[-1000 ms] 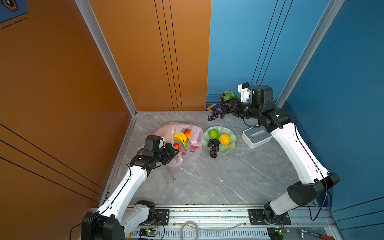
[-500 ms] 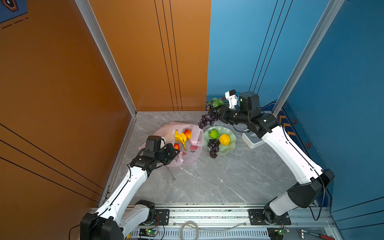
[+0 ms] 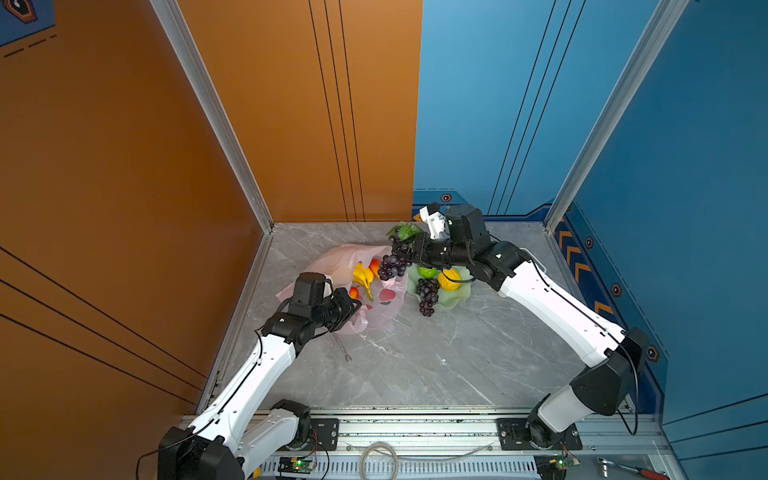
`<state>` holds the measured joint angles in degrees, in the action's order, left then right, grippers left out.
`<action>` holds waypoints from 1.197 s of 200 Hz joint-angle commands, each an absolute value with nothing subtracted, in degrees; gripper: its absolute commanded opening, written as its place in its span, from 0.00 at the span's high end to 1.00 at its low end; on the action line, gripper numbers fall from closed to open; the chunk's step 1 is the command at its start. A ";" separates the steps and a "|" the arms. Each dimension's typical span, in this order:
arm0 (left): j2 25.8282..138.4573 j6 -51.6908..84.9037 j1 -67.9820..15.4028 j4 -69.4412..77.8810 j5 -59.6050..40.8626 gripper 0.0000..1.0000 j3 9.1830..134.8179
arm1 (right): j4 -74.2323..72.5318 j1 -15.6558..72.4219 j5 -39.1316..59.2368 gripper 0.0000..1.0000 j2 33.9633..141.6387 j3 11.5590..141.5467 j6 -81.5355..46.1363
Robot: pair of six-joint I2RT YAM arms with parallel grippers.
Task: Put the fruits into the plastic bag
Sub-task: 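Carry the grapes into the pink bag opening held by the left gripper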
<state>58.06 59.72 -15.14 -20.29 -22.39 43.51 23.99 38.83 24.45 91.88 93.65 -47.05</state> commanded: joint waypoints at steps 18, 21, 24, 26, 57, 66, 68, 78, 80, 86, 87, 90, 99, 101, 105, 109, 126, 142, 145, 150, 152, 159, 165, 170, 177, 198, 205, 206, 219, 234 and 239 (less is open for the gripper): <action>56.77 60.02 -15.64 -19.69 -21.36 1.00 42.80 | 19.31 41.97 24.87 0.69 94.70 91.83 -48.16; 56.78 60.03 -15.64 -19.68 -21.40 1.00 42.80 | 19.19 42.08 24.92 0.69 94.93 91.81 -48.16; 56.78 60.02 -15.64 -19.69 -21.36 1.00 42.86 | 19.11 42.24 24.94 0.69 95.14 91.73 -48.16; 56.78 60.03 -15.64 -19.75 -21.40 1.00 42.88 | 19.13 42.38 24.96 0.69 95.31 91.73 -48.21; 56.68 59.71 -15.56 -19.95 -21.67 1.00 42.78 | 17.94 43.28 24.89 0.69 96.85 90.81 -48.60; 56.60 59.84 -15.56 -19.95 -21.62 1.00 42.63 | 17.54 43.52 24.87 0.69 97.29 90.52 -48.77; 56.60 59.78 -15.56 -19.97 -21.62 1.00 42.56 | 17.44 43.55 24.87 0.69 97.36 90.46 -48.78; 56.47 59.85 -15.56 -19.87 -21.63 1.00 42.61 | 17.00 43.75 25.03 0.69 97.81 90.18 -49.07; 56.44 59.85 -15.56 -19.86 -21.64 1.00 42.56 | 16.91 43.76 25.04 0.69 97.95 90.13 -49.12; 56.36 59.85 -15.56 -19.86 -21.62 1.00 42.47 | 16.64 43.92 25.18 0.69 98.29 90.03 -49.27; 56.35 59.85 -15.51 -19.86 -21.62 1.00 42.46 | 16.63 43.93 25.20 0.69 98.32 90.01 -49.29; 56.32 59.85 -15.55 -19.86 -21.56 1.00 42.41 | 16.59 44.02 25.22 0.69 98.47 90.03 -49.30; 56.14 59.94 -15.47 -19.86 -21.58 1.00 42.29 | 16.53 44.33 25.31 0.69 99.02 89.91 -49.35; 56.09 59.99 -15.47 -19.86 -21.55 1.00 42.32 | 16.46 44.31 25.31 0.70 99.11 89.98 -49.38; 56.08 60.02 -15.47 -19.86 -21.67 1.00 42.22 | 16.35 44.42 25.39 0.69 99.39 89.98 -49.39; 56.00 60.03 -15.44 -19.86 -21.65 1.00 42.16 | 16.28 44.54 25.48 0.69 99.61 89.96 -49.45; 55.91 60.03 -15.21 -19.86 -21.82 1.00 42.08 | 15.98 44.97 25.49 0.70 100.57 89.92 -49.65; 55.96 60.02 -15.03 -19.73 -22.04 1.00 42.06 | 15.56 45.43 25.64 0.70 101.47 89.82 -49.92; 55.98 60.03 -14.95 -19.68 -22.06 1.00 42.02 | 15.50 45.50 25.66 0.70 101.62 89.77 -49.92; 55.98 60.03 -14.86 -19.64 -22.20 1.00 42.03 | 15.46 45.64 25.66 0.70 101.92 89.66 -49.92; 55.99 60.03 -14.86 -19.61 -22.16 1.00 42.04 | 15.40 45.69 25.66 0.70 102.01 89.72 -49.92; 56.07 59.99 -14.77 -19.58 -22.28 1.00 42.09 | 15.37 45.89 25.66 0.70 102.34 89.77 -49.97; 56.07 59.98 -14.69 -19.53 -22.37 1.00 42.14 | 15.25 46.05 25.73 0.70 102.68 89.85 -50.01; 56.09 60.03 -14.68 -19.60 -22.41 1.00 42.21 | 15.21 46.13 25.75 0.70 102.99 89.73 -50.01; 56.02 60.03 -14.59 -19.60 -22.46 1.00 42.29 | 15.15 46.32 25.84 0.70 103.32 89.63 -50.09; 55.97 60.06 -14.44 -19.60 -22.60 1.00 42.57 | 14.65 46.82 26.27 0.70 104.59 89.64 -50.43; 55.99 60.12 -14.33 -19.61 -22.72 1.00 42.62 | 14.42 46.99 26.49 0.70 104.97 89.67 -50.58; 55.99 60.12 -14.33 -19.60 -22.74 1.00 42.62 | 14.42 47.00 26.52 0.70 105.00 89.70 -50.60; 56.00 60.11 -14.24 -19.66 -22.80 1.00 42.89 | 13.91 47.39 26.87 0.70 105.87 89.68 -51.05; 56.15 60.20 -14.15 -19.60 -22.90 1.00 43.11 | 13.14 47.94 27.29 0.70 106.78 89.71 -51.65; 56.16 60.19 -14.15 -19.60 -22.96 1.00 43.23 | 12.82 48.14 27.41 0.70 107.15 89.76 -51.84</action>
